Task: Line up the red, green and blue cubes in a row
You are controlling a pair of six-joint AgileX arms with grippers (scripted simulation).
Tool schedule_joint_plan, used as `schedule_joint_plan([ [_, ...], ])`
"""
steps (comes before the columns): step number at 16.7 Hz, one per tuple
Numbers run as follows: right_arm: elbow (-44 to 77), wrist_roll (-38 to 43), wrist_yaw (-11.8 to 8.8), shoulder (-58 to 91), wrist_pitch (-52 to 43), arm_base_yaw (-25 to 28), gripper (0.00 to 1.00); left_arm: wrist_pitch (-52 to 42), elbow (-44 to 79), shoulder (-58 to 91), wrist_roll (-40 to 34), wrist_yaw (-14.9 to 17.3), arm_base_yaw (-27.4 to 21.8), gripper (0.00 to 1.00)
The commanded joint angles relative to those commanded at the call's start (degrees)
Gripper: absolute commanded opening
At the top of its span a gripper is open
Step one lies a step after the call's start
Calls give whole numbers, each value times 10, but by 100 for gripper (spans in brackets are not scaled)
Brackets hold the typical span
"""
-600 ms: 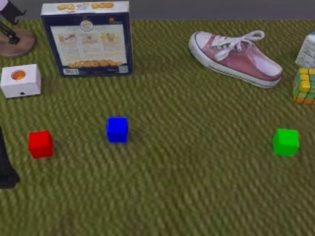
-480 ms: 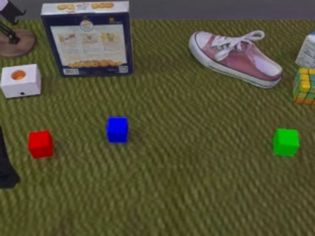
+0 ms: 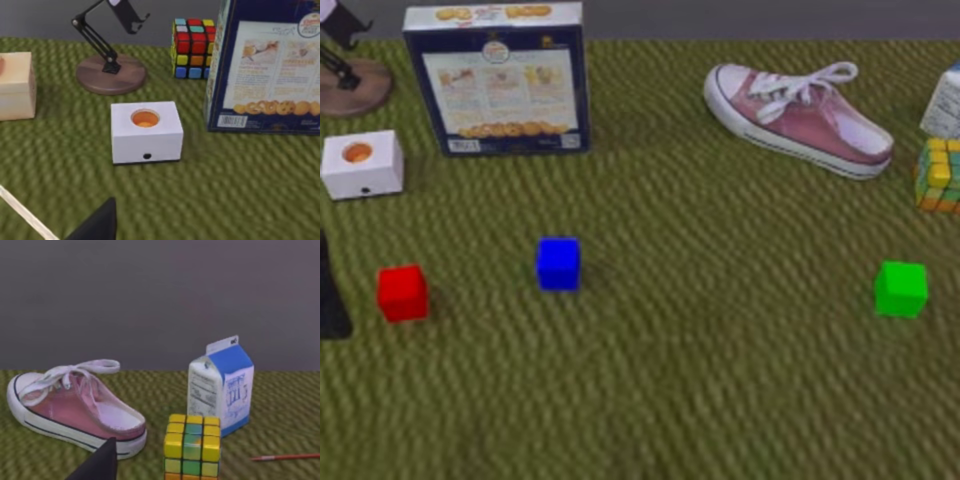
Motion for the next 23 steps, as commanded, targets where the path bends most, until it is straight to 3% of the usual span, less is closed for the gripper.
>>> schedule_joint_plan([
  [13, 0, 0, 0, 0, 0, 0, 100, -384, 485, 717, -94, -1, -37, 100],
  [18, 0, 0, 0, 0, 0, 0, 100, -458, 591, 855, -114, 1, -44, 100],
  [23, 0, 0, 0, 0, 0, 0, 100, -466, 605, 870, -117, 1, -45, 100],
])
